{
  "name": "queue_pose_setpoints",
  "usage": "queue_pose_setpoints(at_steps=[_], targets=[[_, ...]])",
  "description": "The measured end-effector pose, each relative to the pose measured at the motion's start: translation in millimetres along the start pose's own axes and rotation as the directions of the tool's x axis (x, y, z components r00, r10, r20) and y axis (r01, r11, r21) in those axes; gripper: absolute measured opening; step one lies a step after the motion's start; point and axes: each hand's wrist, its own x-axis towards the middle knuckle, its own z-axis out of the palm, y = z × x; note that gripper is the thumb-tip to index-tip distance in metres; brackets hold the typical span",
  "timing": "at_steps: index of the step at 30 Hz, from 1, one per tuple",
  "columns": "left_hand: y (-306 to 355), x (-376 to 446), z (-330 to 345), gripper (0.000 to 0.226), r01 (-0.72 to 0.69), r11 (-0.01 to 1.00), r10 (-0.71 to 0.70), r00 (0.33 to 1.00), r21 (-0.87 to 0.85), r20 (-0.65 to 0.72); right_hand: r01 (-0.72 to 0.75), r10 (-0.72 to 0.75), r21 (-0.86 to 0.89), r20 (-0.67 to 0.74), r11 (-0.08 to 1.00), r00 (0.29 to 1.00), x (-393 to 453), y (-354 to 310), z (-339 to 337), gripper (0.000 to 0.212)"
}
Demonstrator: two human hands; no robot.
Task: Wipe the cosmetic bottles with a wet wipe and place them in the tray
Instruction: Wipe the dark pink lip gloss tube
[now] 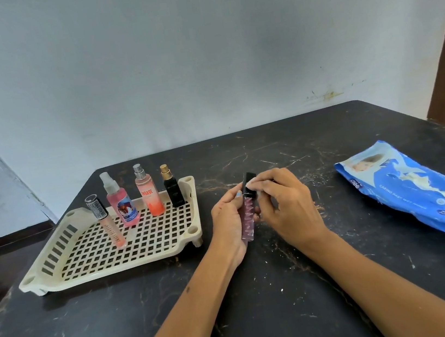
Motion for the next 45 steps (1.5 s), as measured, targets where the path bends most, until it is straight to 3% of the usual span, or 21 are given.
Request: queue_pose_setpoints(at_steps=[7,12,19,26,31,35,45], targets=[[-1,1,-1,0.03,-0.015,0.999,0.014,1.0,0.032,0.01,-0.007,0.007,-0.026,-0.019,1.0,1.0,1,2,1,0.017],[-4,1,0,0.021,-0.056,0.997,0.058,0.998,0.051,-0.032,-0.09,0.086,-0.045,-0.084,0.995,0.993,2,6,0,0.02],[-7,-1,-2,0.017,-0.159,0.977,0.158,0.987,0.144,0.014,0.01,-0.011,-0.057,-0.01,0.998,1.0,2,2,-1,0.029],[-9,2,-4,0.023,-0.159,0.969,0.162,0.987,0.19,-0.004,-0.014,0.01,-0.103,-0.033,0.995,0.999,3,6,-6,0.03],[-9,2,-5,0.022,-0.182,0.969,0.177,0.983,0.169,0.046,0.046,-0.047,-0.077,-0.003,0.996,0.999,1,4,-2,0.017],[-11,5,-5,0.026,-0.181,0.959,0.178,0.983,0.219,0.034,0.005,-0.007,-0.124,-0.016,0.992,1.0,3,5,-5,0.03],[-6,5,-7,0.016,-0.08,0.996,0.079,0.997,0.042,0.024,0.055,-0.055,-0.006,-0.002,0.998,0.998,2,3,-7,0.02]])
